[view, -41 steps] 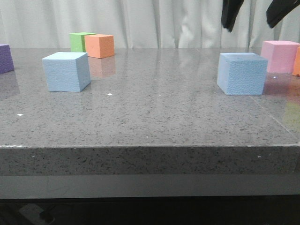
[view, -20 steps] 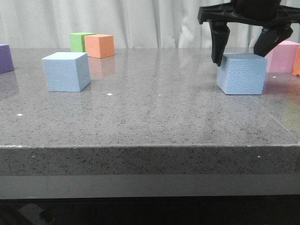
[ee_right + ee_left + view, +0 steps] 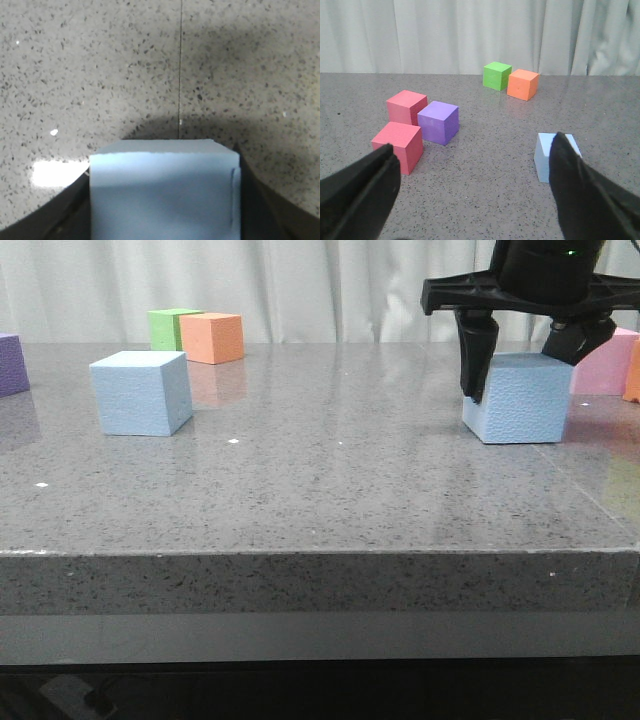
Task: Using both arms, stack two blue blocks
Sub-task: 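Lower the right gripper over the light-blue cube nearest it and close, then slide the held light-blue cube toward the table centre with the right gripper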
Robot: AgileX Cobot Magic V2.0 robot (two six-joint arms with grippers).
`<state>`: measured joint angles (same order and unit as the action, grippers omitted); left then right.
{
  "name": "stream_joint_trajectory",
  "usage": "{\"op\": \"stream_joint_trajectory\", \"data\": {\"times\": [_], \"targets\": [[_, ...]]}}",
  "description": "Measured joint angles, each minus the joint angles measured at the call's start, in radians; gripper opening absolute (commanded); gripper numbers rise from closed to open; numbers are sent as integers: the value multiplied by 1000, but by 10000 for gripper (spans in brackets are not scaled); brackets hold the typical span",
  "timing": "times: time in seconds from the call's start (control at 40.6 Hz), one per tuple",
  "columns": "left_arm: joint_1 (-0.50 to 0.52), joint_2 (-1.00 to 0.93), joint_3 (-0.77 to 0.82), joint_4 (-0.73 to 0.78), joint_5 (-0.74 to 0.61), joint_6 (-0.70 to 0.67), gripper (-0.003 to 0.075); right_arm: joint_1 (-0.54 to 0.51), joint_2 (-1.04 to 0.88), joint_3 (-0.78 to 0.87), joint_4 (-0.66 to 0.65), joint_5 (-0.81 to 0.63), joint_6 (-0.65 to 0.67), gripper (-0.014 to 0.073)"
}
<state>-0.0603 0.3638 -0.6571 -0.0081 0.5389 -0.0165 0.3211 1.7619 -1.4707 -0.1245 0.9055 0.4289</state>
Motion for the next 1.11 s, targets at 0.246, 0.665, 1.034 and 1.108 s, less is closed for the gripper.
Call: {"op": "stream_joint_trajectory", "data": {"times": [0.246, 0.665, 1.034, 1.108], "targets": [[0, 0, 0, 0, 0, 0, 597, 54, -54, -51, 0, 17, 2, 416], [0, 0, 0, 0, 0, 0, 597, 218, 63, -233, -77, 15, 238, 416], [0, 0, 0, 0, 0, 0, 597, 263, 228, -339, -97, 47, 300, 416], [0, 0, 0, 0, 0, 0, 597, 263, 231, -339, -97, 50, 302, 416]]}}
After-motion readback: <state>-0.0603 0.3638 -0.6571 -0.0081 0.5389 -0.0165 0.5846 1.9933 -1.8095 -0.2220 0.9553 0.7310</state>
